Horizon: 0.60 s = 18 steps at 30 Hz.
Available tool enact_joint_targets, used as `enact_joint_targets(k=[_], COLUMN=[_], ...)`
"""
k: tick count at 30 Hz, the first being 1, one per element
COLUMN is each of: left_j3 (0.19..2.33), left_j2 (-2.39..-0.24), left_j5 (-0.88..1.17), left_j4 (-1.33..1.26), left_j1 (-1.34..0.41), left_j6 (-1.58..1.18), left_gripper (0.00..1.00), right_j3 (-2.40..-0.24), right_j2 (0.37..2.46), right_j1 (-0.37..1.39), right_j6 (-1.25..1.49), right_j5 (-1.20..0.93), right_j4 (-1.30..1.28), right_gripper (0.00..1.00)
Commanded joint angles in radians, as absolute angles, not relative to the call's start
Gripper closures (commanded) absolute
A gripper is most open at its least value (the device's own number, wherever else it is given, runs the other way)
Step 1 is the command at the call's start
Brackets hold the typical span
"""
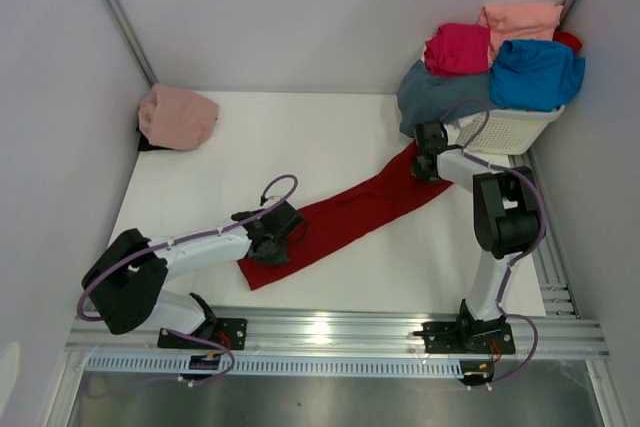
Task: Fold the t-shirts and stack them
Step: Rotate the tshirt 90 degrees
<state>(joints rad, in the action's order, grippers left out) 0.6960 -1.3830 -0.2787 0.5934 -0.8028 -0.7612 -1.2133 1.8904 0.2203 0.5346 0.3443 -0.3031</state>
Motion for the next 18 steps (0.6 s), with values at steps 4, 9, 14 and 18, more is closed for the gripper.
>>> enact_joint_targets(k=[4, 9, 14, 18], left_j3=[0.701, 0.701, 0.707, 0.710], left_j2=[-1.391, -1.396, -1.387, -1.388], left_j5=[-0.305, -0.301, -0.278, -0.172], left_j4=[0.638, 0.644, 0.658, 0.657], left_j1=[-0.808, -0.810, -0.815, -0.824], left_j6=[-0.788, -0.796, -0.802, -0.796], left_gripper=[0.71, 0.71, 0.71, 0.71], right_j3=[-1.322, -1.460, -1.592, -1.698], right_j2=[1.983, 2.110, 2.200, 2.276], right_j1=[0.219, 0.221, 0.238, 0.259], right_j6=[0.525, 0.523, 0.555, 0.531], right_j5=[0.154, 0.042, -0.028, -0.037], right_j4=[-0.229, -0.287, -0.315, -0.348], right_gripper=[0.82, 0.82, 0.82, 0.82])
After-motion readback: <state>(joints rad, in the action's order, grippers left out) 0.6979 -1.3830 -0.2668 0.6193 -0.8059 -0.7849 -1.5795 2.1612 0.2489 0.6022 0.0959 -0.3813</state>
